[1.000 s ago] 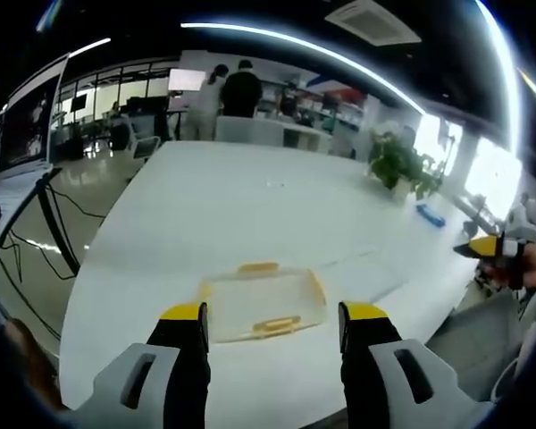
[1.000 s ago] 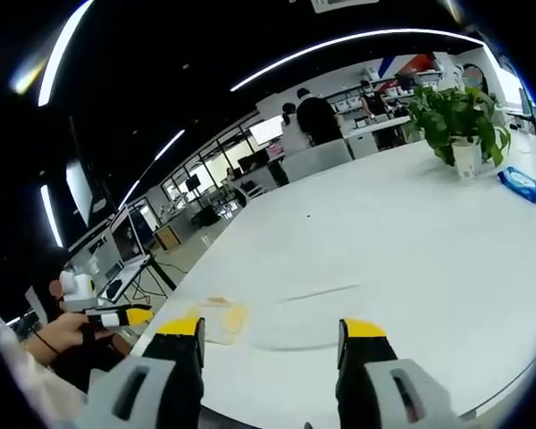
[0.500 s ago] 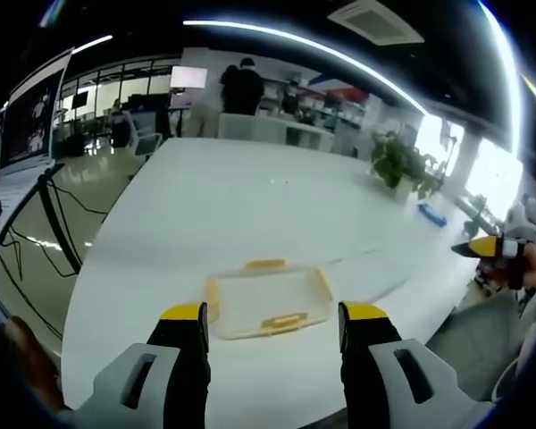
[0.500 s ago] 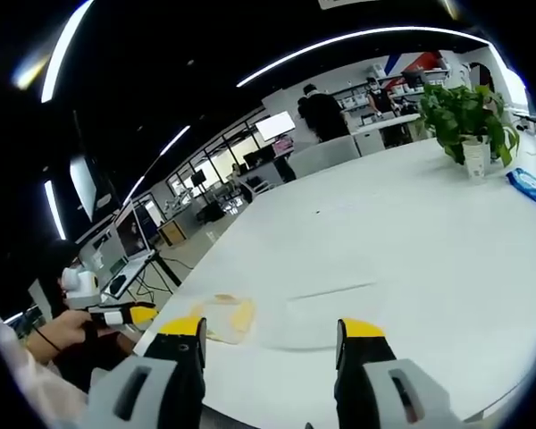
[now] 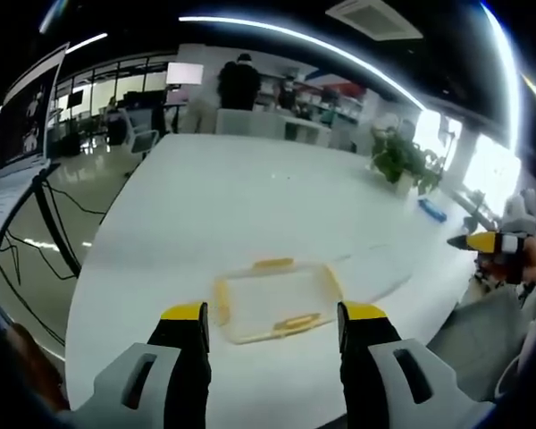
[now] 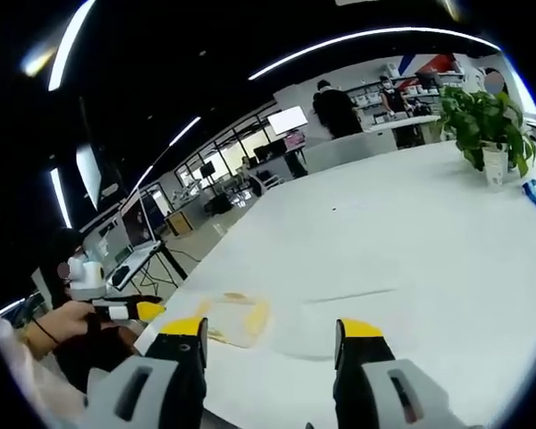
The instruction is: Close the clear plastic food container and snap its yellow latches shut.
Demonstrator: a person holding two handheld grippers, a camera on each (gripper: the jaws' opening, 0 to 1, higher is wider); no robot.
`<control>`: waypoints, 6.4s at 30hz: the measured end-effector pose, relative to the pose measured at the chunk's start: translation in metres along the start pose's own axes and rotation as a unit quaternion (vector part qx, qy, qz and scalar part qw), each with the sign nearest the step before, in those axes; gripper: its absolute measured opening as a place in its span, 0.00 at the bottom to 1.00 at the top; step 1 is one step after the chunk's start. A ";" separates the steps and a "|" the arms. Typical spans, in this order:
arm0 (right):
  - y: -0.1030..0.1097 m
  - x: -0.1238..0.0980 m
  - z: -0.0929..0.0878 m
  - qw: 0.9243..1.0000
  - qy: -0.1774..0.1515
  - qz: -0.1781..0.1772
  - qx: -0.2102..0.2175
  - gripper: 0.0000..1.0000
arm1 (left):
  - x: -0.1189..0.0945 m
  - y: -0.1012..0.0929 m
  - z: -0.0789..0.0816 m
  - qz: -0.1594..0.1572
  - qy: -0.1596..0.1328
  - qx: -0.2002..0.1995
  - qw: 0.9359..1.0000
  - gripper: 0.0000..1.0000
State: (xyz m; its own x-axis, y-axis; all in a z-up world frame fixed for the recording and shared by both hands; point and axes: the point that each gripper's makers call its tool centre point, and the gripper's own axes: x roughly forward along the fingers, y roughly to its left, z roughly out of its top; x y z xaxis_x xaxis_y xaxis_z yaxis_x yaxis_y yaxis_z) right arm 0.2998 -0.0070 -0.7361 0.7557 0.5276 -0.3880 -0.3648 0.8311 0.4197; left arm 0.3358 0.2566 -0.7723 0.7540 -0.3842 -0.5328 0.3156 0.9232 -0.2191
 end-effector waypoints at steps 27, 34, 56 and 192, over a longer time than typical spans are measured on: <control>0.040 0.065 -0.004 0.997 0.039 0.053 -0.036 0.51 | 0.038 0.010 0.004 -0.011 0.017 0.027 0.999 0.49; 0.049 0.081 -0.008 0.995 0.054 0.063 -0.053 0.47 | 0.047 0.015 -0.002 -0.009 0.031 0.038 0.999 0.47; 0.063 0.128 -0.045 0.984 0.103 0.051 -0.140 0.30 | 0.061 0.032 -0.018 0.000 0.054 0.041 0.998 0.43; -0.004 0.108 -0.001 0.977 0.119 -0.058 -0.165 0.01 | 0.059 -0.039 0.031 0.028 0.044 0.111 0.993 0.06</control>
State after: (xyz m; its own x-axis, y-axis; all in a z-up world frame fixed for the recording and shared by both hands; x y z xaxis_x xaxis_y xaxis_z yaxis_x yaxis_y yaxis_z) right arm 0.3824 0.0470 -0.7810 0.6693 0.4198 -0.6130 -0.4695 0.8784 0.0890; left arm 0.3855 0.1981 -0.7698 0.7242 -0.3216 -0.6100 0.4006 0.9162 -0.0075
